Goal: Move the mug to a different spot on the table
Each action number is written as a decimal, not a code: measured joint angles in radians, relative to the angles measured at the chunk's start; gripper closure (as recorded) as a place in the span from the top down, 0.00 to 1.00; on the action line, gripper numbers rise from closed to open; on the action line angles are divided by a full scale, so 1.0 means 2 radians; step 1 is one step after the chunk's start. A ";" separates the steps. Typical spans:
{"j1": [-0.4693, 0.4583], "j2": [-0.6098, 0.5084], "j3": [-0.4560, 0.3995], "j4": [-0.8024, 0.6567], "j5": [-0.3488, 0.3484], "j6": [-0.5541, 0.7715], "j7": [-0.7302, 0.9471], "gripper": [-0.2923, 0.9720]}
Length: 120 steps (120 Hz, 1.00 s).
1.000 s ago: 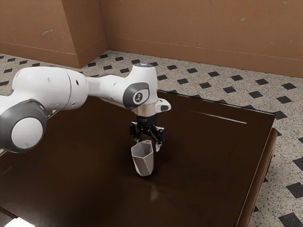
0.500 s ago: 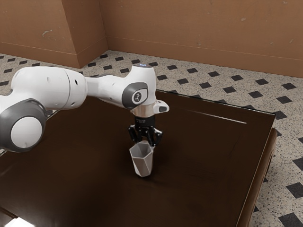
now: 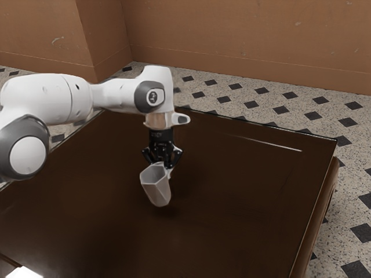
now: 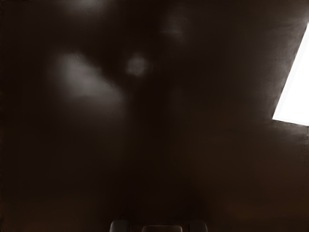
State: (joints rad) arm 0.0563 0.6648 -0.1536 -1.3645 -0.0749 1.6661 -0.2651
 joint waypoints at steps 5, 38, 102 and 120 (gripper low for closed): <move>0.009 0.000 0.001 0.001 -0.007 -0.022 0.000 0.22; 0.040 0.016 0.005 0.031 -0.007 -0.108 0.003 0.18; 0.036 0.097 0.022 0.133 0.008 -0.111 0.007 0.17; 0.040 0.104 0.025 0.142 0.009 -0.093 0.008 0.17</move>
State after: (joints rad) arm 0.1364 0.8737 -0.1038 -1.0801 -0.0570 1.4796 -0.2482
